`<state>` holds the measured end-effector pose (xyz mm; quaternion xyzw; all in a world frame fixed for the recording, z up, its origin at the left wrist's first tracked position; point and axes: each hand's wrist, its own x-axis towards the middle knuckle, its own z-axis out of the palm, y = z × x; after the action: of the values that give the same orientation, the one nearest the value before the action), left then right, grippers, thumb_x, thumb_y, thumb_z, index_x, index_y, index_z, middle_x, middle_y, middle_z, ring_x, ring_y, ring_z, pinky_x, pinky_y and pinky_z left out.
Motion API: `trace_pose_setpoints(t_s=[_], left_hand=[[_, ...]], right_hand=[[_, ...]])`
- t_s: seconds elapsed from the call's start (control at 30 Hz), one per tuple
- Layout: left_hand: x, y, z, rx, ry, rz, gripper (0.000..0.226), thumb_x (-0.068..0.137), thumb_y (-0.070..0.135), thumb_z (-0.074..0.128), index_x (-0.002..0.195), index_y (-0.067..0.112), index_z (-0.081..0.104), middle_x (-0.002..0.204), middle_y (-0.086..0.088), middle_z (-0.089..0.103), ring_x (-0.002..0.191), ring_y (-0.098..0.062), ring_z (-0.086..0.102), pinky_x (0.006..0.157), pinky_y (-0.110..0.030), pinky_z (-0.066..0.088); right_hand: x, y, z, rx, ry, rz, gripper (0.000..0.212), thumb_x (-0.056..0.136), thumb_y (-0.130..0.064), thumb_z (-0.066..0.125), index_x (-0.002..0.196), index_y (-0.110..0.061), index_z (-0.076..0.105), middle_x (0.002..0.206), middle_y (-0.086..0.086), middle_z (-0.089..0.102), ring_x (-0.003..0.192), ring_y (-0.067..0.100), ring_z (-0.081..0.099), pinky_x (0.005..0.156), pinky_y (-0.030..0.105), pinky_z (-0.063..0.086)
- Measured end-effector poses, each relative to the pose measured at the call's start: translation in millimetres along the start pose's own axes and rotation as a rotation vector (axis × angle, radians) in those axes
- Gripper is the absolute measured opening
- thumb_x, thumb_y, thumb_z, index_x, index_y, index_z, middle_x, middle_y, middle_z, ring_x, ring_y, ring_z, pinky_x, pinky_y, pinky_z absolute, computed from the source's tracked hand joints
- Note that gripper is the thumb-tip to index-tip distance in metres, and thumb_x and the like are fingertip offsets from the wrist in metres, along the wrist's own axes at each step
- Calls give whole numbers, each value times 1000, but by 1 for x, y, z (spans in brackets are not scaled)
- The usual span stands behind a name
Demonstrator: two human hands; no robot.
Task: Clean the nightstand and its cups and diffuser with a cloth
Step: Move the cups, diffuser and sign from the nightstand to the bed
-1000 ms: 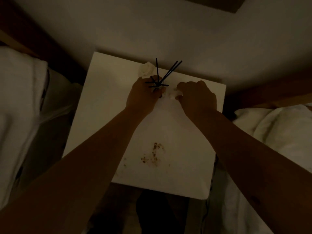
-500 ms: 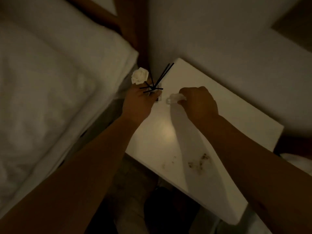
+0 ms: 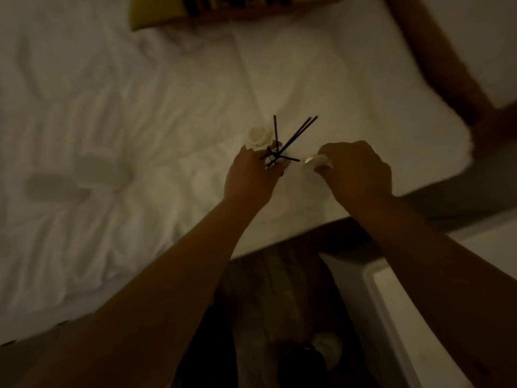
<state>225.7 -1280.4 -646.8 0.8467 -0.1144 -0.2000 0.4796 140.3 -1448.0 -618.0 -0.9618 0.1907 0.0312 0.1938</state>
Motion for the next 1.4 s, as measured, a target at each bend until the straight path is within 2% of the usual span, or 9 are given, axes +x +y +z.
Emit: trace_pose_setpoints(t_s=[0.07,0.17,0.33,0.5,0.73,0.83,1.0,1.27,1.4], left_hand=[[4,-16,-31,11,53,-4,16,79,40,68,86,27,64,91,-9,70,86,-28,68,75,-50,57],[7,-42,-71,-81,125,11,18,79,33,67,96,32,64,102,-10,67,92,-29,67,77,-52,56],[18,-86,-120,-93,206,-77,28,82,28,69,108,17,65,102,-10,67,88,-28,68,78,-50,57],[30,-116,-154,-175,289,-165,25,80,25,70,104,16,68,93,-6,71,81,-20,70,75,-48,59],[37,-137,-162,-222,333,-195,33,76,30,67,105,15,68,99,-16,69,93,-34,67,82,-53,55],[37,-142,-161,-303,327,-226,29,77,22,67,105,14,68,101,-13,70,95,-32,67,84,-55,54],[34,-141,-160,-184,337,-165,19,84,14,68,103,15,70,97,0,72,95,-16,66,89,-39,53],[34,-137,-156,-3,324,-85,24,87,14,67,109,7,67,106,-7,69,103,-22,63,93,-42,49],[30,-138,-157,3,353,-79,36,84,21,72,118,12,63,112,-4,67,108,-19,61,96,-30,48]], right_hand=[[17,-36,10,-44,23,-84,15,94,-28,55,92,-19,66,93,1,64,99,28,54,63,33,40],[40,-84,27,-78,12,-160,14,93,-31,56,96,-21,66,95,1,65,100,27,53,63,34,38],[69,-145,58,-96,-30,-239,17,92,-32,58,104,-23,65,103,1,66,105,28,53,66,35,36],[92,-185,87,-121,-88,-296,15,93,-26,55,100,-18,65,100,6,66,102,29,53,64,34,38],[109,-203,109,-213,-166,-267,18,93,-25,56,106,-16,64,104,8,63,107,31,50,65,34,37],[110,-201,114,-218,-180,-270,19,93,-26,56,108,-16,64,105,8,64,107,31,50,65,35,36],[112,-201,122,-239,-196,-266,15,93,-24,55,99,-12,62,100,10,63,104,32,51,64,35,37],[113,-206,126,-310,-199,-278,18,95,-23,52,108,-11,55,112,11,57,112,35,46,69,37,33],[107,-207,122,-314,-185,-280,25,93,-25,55,114,-12,53,118,12,55,116,35,44,82,43,41]])
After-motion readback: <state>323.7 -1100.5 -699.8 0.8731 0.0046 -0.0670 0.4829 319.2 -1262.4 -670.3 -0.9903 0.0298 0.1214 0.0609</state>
